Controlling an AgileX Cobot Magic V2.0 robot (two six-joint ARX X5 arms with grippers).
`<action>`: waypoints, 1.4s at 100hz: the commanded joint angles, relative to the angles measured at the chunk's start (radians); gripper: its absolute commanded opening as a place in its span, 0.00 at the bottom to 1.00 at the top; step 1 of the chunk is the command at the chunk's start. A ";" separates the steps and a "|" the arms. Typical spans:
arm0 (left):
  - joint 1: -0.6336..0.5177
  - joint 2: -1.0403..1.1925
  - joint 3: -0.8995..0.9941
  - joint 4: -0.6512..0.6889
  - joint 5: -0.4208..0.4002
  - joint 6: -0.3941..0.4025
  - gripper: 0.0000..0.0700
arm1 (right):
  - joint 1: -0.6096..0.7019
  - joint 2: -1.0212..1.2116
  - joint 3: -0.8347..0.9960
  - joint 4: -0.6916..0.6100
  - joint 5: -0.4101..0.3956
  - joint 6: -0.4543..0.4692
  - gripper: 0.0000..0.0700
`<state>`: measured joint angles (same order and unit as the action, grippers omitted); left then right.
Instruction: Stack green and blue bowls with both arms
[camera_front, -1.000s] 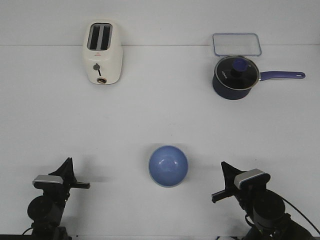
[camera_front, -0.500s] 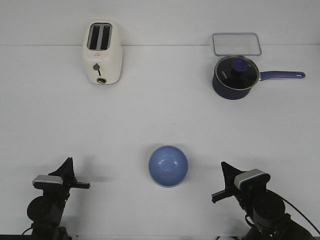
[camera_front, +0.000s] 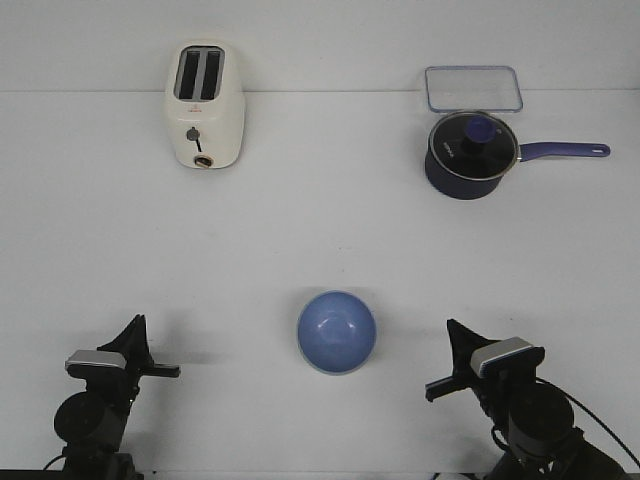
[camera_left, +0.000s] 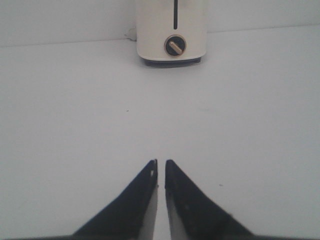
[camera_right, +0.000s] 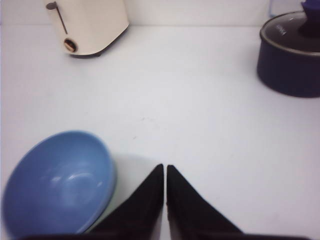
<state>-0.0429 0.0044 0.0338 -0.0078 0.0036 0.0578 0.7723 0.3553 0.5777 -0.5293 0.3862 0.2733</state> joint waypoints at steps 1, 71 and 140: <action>0.002 -0.002 -0.020 0.010 0.004 -0.002 0.02 | -0.035 -0.006 0.005 0.021 0.029 -0.089 0.01; 0.002 -0.001 -0.020 0.010 0.004 -0.002 0.02 | -0.751 -0.354 -0.565 0.460 -0.334 -0.246 0.01; 0.002 -0.001 -0.020 0.010 0.004 -0.002 0.02 | -0.751 -0.354 -0.565 0.424 -0.334 -0.259 0.01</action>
<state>-0.0429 0.0044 0.0341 -0.0078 0.0040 0.0578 0.0231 0.0025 0.0151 -0.1154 0.0525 0.0147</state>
